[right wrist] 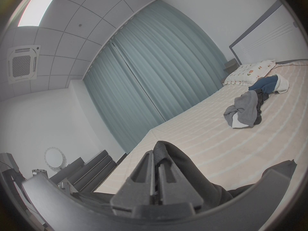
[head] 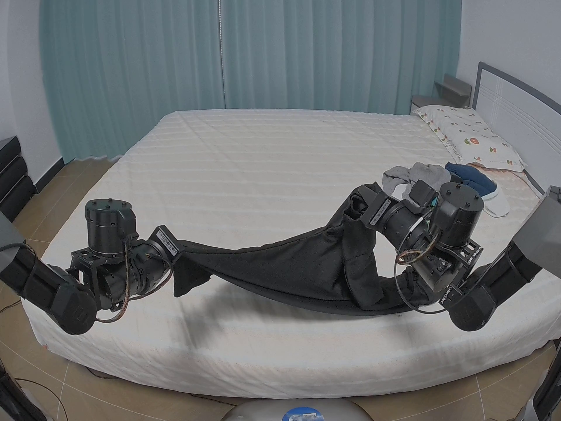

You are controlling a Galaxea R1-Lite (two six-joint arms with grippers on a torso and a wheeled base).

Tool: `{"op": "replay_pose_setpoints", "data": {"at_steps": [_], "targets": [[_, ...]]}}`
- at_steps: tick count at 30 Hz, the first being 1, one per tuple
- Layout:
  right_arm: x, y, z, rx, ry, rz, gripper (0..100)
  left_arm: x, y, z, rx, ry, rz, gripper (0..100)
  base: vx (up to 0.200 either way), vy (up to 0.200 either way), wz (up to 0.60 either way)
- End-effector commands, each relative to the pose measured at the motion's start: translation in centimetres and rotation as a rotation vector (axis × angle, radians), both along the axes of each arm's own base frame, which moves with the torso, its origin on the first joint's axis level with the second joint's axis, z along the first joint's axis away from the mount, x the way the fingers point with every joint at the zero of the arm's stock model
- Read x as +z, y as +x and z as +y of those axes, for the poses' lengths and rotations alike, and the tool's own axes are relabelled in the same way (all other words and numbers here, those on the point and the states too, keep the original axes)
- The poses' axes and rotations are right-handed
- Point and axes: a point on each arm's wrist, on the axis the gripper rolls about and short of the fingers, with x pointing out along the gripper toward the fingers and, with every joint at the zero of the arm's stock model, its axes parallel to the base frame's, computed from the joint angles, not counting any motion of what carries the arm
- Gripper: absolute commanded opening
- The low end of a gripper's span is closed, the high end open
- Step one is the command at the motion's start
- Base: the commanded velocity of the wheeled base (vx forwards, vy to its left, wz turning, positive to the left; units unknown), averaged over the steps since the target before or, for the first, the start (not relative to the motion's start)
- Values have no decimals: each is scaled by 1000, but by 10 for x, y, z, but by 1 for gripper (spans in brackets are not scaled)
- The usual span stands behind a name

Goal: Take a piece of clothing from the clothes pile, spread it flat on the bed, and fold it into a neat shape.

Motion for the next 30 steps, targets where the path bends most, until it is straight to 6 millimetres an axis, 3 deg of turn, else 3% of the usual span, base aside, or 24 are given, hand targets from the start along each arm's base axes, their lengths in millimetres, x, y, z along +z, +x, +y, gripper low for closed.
{"op": "replay_pose_setpoints", "data": {"at_steps": [1, 7, 16, 22, 24, 25, 30], "targets": [[-2, -7, -14, -23, -9, 22, 0, 2, -3, 0, -5, -3, -5, 0, 0, 0, 0], [-7, -34, -28, -10, -25, 62, 0, 5, -6, -1, -11, -4, -9, 0, -33, 0, 0], [24, -86, -42, 33, -4, 1, 0, 22, -25, -6, -54, -8, -32, 0, -200, 0, 0], [60, -118, -56, 52, 30, -69, 0, 39, -39, -4, -68, -18, -67, 0, -167, 0, 0], [81, -131, -63, 62, 49, -104, 0, 48, -45, -3, -73, -25, -91, 0, 0, 0, 0], [101, -142, -67, 72, 70, -135, 0, 58, -52, 0, -73, -32, -113, 0, 0, 0, 0], [166, -158, -80, 17, 123, -195, 0, 101, -65, 5, -78, -65, -205, 0, 0, 0, 0]]}}
